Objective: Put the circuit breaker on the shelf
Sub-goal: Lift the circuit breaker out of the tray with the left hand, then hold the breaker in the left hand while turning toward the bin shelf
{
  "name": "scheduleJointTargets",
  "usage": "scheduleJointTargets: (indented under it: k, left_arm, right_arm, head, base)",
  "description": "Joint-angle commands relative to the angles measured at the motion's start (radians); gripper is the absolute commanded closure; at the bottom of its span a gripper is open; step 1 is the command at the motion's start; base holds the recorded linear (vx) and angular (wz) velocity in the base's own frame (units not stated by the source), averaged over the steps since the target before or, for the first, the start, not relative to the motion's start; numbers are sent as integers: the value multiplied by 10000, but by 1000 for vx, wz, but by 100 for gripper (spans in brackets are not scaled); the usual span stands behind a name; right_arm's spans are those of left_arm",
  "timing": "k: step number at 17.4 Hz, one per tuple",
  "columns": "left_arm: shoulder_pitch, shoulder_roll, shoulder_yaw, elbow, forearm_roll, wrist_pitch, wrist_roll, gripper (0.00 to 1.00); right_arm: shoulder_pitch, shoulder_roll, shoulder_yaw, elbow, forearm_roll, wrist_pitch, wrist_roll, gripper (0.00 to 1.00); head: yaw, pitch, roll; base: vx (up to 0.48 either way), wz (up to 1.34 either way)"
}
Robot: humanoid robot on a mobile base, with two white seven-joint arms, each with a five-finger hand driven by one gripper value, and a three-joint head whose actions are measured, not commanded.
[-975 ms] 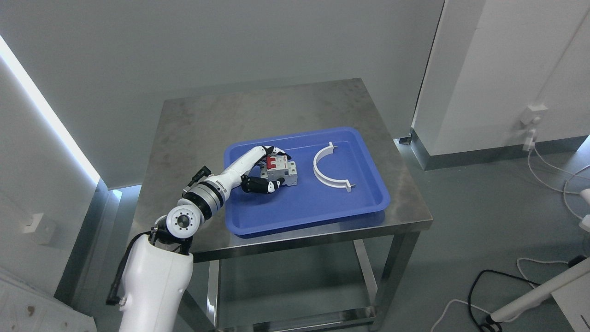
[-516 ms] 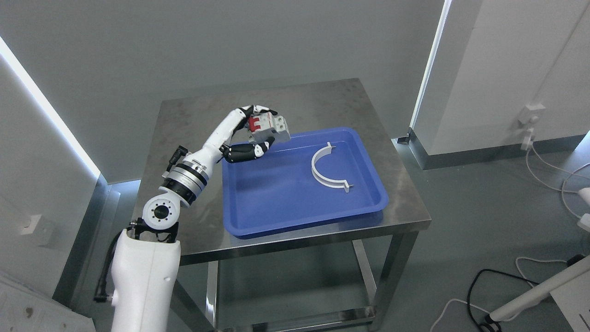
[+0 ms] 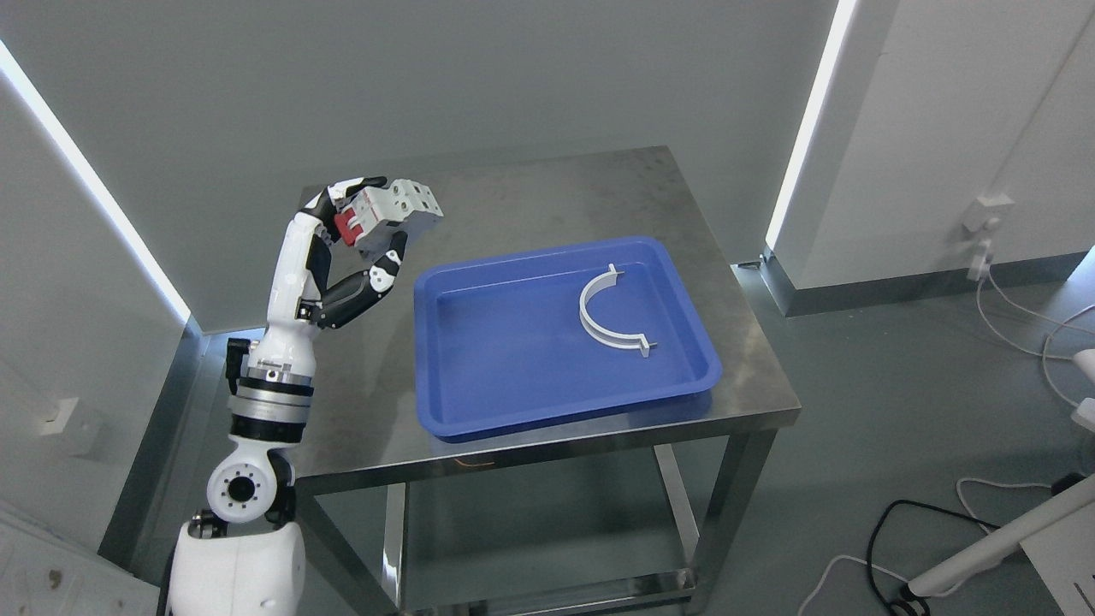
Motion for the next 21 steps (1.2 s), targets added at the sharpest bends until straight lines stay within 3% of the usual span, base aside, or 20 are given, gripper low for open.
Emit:
scheduleJointTargets:
  k: [1,5,7,21]
  left_arm:
    - [1658,124,756,-2277,642,331,58,92]
    - [1506,124,1079,-2998,1057,2675,89,92]
    - [1505,124,1095,-3015,1042,3215,134,92]
    - [1505,124,1156,-3030,1057,2911,104,92]
  right_arm:
    - [14,-175,0,0,0,-2,-64,0]
    - [-1,-175,0,0,0,-2,-64,0]
    - [-1,-175,0,0,0,-2,-64,0]
    - [14,-175,0,0,0,-2,-64,0]
  head:
    - [0,0,0]
    - [0,0,0]
    - [0,0,0]
    - [0,0,0]
  base:
    - [-17,-41]
    - [-78,-52]
    - [-141,-32]
    - [-156,-71]
